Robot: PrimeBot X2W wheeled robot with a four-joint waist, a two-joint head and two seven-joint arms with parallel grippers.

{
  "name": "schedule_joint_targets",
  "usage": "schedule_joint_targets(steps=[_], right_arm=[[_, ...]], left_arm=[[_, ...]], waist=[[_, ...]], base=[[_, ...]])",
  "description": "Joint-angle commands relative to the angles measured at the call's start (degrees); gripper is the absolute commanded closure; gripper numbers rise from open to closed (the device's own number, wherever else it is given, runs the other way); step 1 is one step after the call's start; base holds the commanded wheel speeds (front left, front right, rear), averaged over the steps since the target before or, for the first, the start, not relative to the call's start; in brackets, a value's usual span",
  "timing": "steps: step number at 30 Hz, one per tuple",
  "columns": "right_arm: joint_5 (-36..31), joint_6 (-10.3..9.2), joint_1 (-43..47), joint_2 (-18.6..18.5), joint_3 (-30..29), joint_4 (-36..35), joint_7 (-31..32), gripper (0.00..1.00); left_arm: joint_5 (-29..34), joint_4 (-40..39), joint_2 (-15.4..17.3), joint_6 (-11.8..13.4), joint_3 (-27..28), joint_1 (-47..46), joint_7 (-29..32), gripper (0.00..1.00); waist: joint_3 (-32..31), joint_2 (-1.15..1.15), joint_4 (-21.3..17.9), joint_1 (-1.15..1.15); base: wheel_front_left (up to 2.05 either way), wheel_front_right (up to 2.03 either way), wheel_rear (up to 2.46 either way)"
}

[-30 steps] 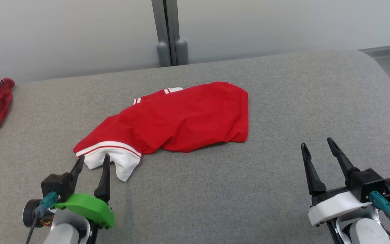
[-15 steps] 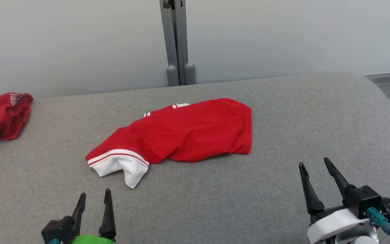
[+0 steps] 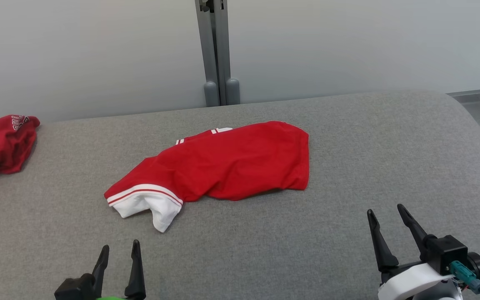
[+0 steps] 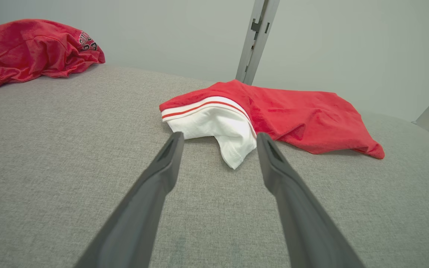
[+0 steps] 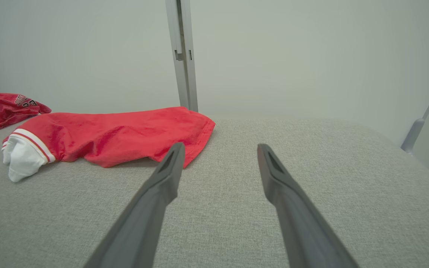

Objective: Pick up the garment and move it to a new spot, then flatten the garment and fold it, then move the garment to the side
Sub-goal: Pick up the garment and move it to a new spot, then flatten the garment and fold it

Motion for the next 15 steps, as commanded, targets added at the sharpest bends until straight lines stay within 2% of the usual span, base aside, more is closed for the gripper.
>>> schedule_joint_targets(steps=[1, 15], right_arm=[[0.45, -0.08, -0.13, -0.21, -0.03, 0.26, -0.02, 0.0], [0.54, -0.08, -0.87, -0.21, 0.23, 1.44, -0.02, 0.0]], left_arm=[[0.16, 0.13, -0.02, -0.26, 0.14, 0.27, 0.05, 0.0], [-0.59, -0.2, -0.1, -0.67, -0.48, -0.8, 0.05, 0.0]], waist=[[0.02, 0.0, 0.01, 0.0], [0.25, 0.0, 0.29, 0.0]], base=[[0.0, 0.0, 0.0], [0.0, 0.0, 0.0]])
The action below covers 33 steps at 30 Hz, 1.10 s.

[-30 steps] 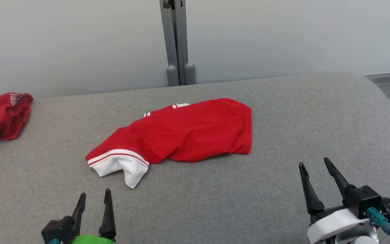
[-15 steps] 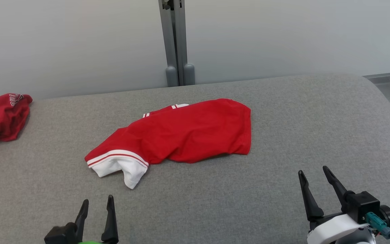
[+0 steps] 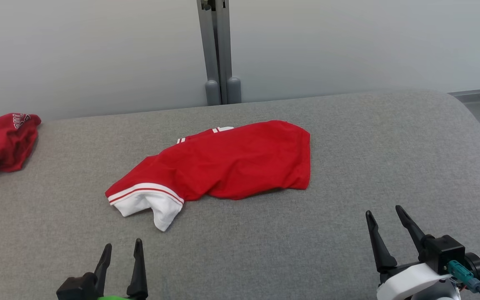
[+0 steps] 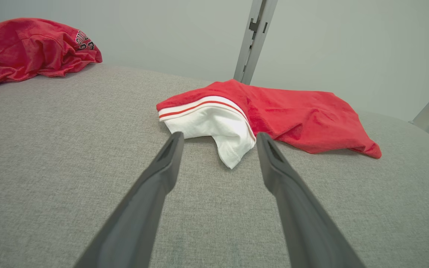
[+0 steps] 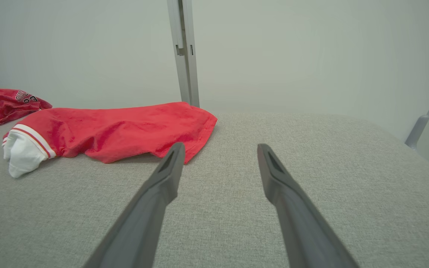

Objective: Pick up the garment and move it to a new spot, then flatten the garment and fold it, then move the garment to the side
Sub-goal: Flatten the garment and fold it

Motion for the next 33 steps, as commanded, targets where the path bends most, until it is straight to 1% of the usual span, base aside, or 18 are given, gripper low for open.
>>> schedule_joint_targets(steps=[1, 6, 9, 15, 18, 22, 25, 33], right_arm=[[0.45, -0.08, -0.49, -0.21, -0.04, 0.23, -0.02, 0.0], [0.36, -0.09, -0.61, -0.21, -0.12, 0.34, -0.02, 0.0], [0.23, -0.09, -0.7, -0.21, -0.29, 0.29, -0.02, 0.0], [-0.56, -0.09, -1.38, -0.21, -0.31, 0.0, -0.02, 0.0], [-0.93, -0.08, -1.79, -0.21, 0.03, -0.11, -0.02, 0.0], [-1.77, -0.08, -2.53, -0.21, 0.59, -0.2, -0.02, 0.0], [-2.41, -0.09, -3.69, -0.21, 0.79, -0.77, -0.02, 0.0], [-3.46, -0.08, -6.9, -0.21, 1.03, -1.59, -0.02, 0.0]], left_arm=[[-0.5, -0.1, 0.01, -0.27, -0.12, -0.69, 0.04, 0.0], [-0.37, 0.31, 0.01, -0.24, -0.49, -1.13, 0.04, 0.0], [0.92, 0.81, 0.01, -0.25, -1.08, -1.8, 0.03, 0.0], [2.36, 3.98, 0.28, -0.31, -1.21, -5.78, 0.04, 0.0], [2.4, 7.38, 1.32, -0.36, -0.69, -9.22, 0.04, 0.0], [0.74, 14.04, 2.99, -0.41, 0.02, -15.43, 0.03, 0.0], [-0.95, 19.07, 4.65, -0.43, 0.07, -21.15, 0.56, 0.0], [-3.78, 30.24, 8.96, -0.44, -1.97, -34.15, 6.67, 0.0]], waist=[[0.04, 0.0, 0.03, 0.0], [0.23, 0.0, 0.03, 0.0], [0.47, 0.0, 0.07, 0.0], [1.91, 0.0, 0.2, 0.0], [2.91, 0.0, 0.04, 0.0], [4.84, 0.0, -0.45, 0.0], [7.71, 0.0, -0.96, 0.0], [14.47, 0.0, -1.93, 0.0]], base=[[0.0, 0.0, 0.0], [0.0, 0.0, 0.0], [0.0, 0.0, 0.0], [0.0, 0.0, 0.0], [0.0, 0.0, 0.0], [0.0, 0.0, 0.0], [0.0, 0.0, 0.0], [0.0, 0.0, 0.0]])
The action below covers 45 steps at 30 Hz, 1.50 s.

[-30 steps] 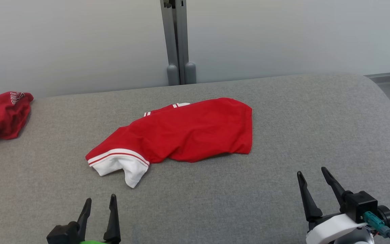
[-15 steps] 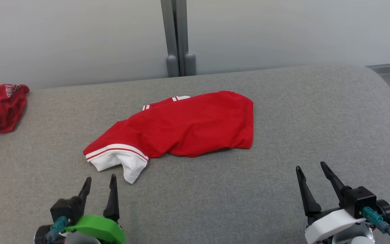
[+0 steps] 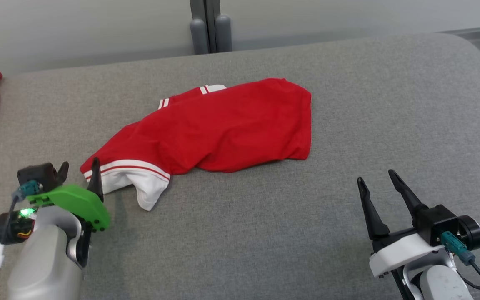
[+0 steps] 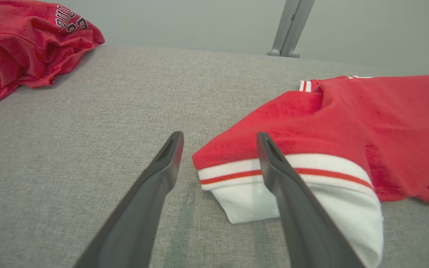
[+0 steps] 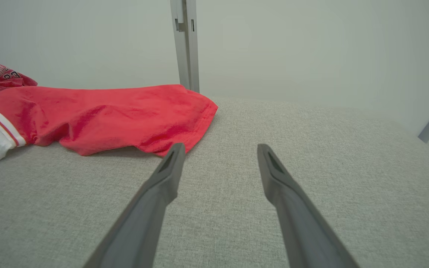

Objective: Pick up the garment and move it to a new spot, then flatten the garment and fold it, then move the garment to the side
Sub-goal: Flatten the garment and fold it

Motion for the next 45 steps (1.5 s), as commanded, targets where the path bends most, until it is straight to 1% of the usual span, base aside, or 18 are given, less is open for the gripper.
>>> schedule_joint_targets(steps=[1, 7, 11, 14, 17, 18, 19, 20, 21, 25, 28, 31, 35, 38, 40, 45], right_arm=[[-0.5, -0.09, -1.0, -0.21, 0.0, -0.24, -0.02, 0.0], [-0.56, -0.09, -2.58, -0.21, 0.25, -0.72, -0.02, 0.0], [-0.5, -0.09, -2.86, -0.21, 0.33, -0.86, -0.02, 0.0], [-0.33, -0.09, -3.11, -0.22, 0.38, -0.81, -0.02, 0.0], [-0.11, -0.09, -3.23, -0.21, 0.32, -0.67, -0.02, 0.0], [-0.01, -0.1, -3.22, -0.22, 0.32, -0.65, -0.02, 0.0], [0.08, -0.09, -3.24, -0.22, 0.35, -0.63, -0.02, 0.0], [0.18, -0.09, -3.25, -0.22, 0.43, -0.61, -0.02, 0.0], [0.24, -0.09, -3.29, -0.21, 0.54, -0.6, -0.02, 0.0], [0.6, -0.09, -3.33, -0.22, 0.73, -0.48, -0.02, 0.0], [0.75, -0.09, -3.18, -0.22, 0.51, -0.25, -0.02, 0.0], [1.11, -0.09, -2.65, -0.22, 0.22, -0.09, -0.02, 0.0], [1.58, -0.09, -1.62, -0.22, -0.06, 0.25, -0.02, 0.0], [2.0, -0.09, -0.73, -0.22, -0.2, 0.56, -0.02, 0.0], [2.15, -0.1, -0.04, -0.22, -0.5, 0.75, -0.02, 0.0], [2.32, -0.1, 1.78, -0.22, -1.41, 1.09, -0.02, 0.0]], left_arm=[[-0.82, 1.81, 0.71, -0.25, -0.32, -2.38, 1.34, 0.0], [-2.15, 8.52, 1.72, -0.21, -1.03, -8.19, 7.07, 0.0], [-2.51, 11.61, 1.85, -0.22, -1.34, -10.09, 8.66, 0.0], [-2.58, 13.23, 1.25, -0.22, -2.71, -10.48, 10.24, 0.0], [-3.24, 13.31, 0.54, -0.25, -5.23, -10.5, 12.51, 0.0], [-3.53, 13.06, 0.42, -0.28, -6.24, -10.38, 13.14, 0.47], [-3.78, 12.9, 0.5, -0.28, -7.01, -10.25, 13.59, 0.63], [-3.92, 12.71, 0.67, -0.28, -7.71, -10.13, 14.05, 0.98], [-4.07, 12.42, 1.03, -0.28, -8.69, -9.98, 14.35, 1.0], [-4.52, 10.91, 2.55, -0.27, -10.66, -9.61, 12.82, 1.0], [-4.69, 9.37, 3.26, -0.26, -11.58, -9.93, 10.09, 1.0], [-3.86, 7.59, 3.99, -0.23, -12.49, -10.01, 6.42, 1.0], [-3.46, 3.74, 3.45, -0.22, -13.72, -8.5, 0.26, 1.0], [-3.31, -0.31, 3.02, -0.22, -14.67, -6.41, -3.34, 1.0], [-2.85, -3.65, 2.85, 0.06, -15.09, -4.45, -4.69, 1.0], [-0.58, -14.85, 3.43, 1.61, -16.65, 1.94, -5.92, 1.0]], waist=[[3.94, 0.0, -0.9, 0.0], [6.81, 0.0, -1.29, 0.0], [7.63, 0.0, -1.39, 0.0], [7.88, 0.0, -1.44, 0.0], [7.9, 0.0, -1.43, 0.0], [7.88, 0.0, -1.41, 0.0], [7.84, 0.0, -1.42, 0.0], [7.79, 0.0, -1.43, 0.0], [7.73, 0.0, -1.44, 0.0], [7.34, 0.0, -1.51, 0.0], [6.74, 0.0, -1.45, 0.0], [5.68, 0.0, -1.21, 0.0], [3.61, 0.0, -0.63, 0.0], [1.48, 0.0, -0.01, 0.0], [0.03, 0.0, 0.51, 0.0], [-3.45, 0.0, 2.23, 0.0]], base=[[0.0, 0.0, 0.0], [0.0, 0.0, 0.0], [0.0, 0.0, 0.0], [0.0, 0.0, 0.0], [0.0, 0.0, 0.0], [0.0, 0.0, 0.0], [0.0, 0.0, 0.0], [0.0, 0.0, 0.0], [0.0, 0.0, 0.0], [0.0, 0.0, 0.0], [0.0, 0.0, 0.0], [0.0, 0.0, 0.0], [0.0, 0.0, 0.0], [0.0, 0.0, 0.0], [0.0, 0.0, 0.0], [0.0, 0.0, 0.0]])
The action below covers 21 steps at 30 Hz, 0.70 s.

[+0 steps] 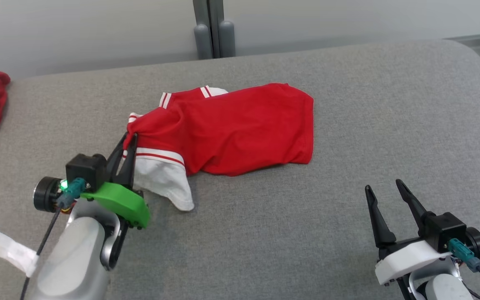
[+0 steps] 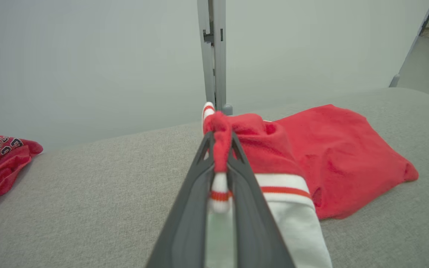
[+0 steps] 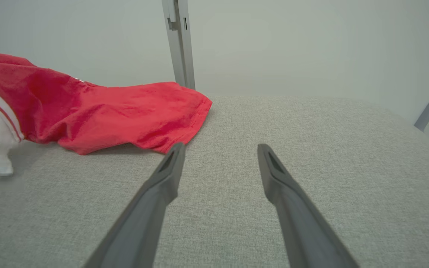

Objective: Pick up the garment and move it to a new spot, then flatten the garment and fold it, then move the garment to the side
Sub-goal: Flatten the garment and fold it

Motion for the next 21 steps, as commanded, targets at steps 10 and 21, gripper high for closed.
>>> schedule_joint_targets(steps=[10, 21], right_arm=[[0.97, -0.08, 3.54, -0.22, -0.53, 0.4, -0.02, 0.0], [0.39, -0.08, 2.11, -0.23, 0.8, -0.38, -0.02, 0.0]], left_arm=[[1.77, -32.34, 4.58, 6.56, -2.18, 16.95, 7.61, 1.0], [-4.37, -32.87, 4.28, 9.44, -0.42, 24.63, 13.52, 1.0]], waist=[[-6.59, 0.0, 4.14, -0.01], [-3.89, 0.0, 1.8, -0.01]], base=[[0.0, 0.0, 0.0], [0.0, 0.0, 0.0]])
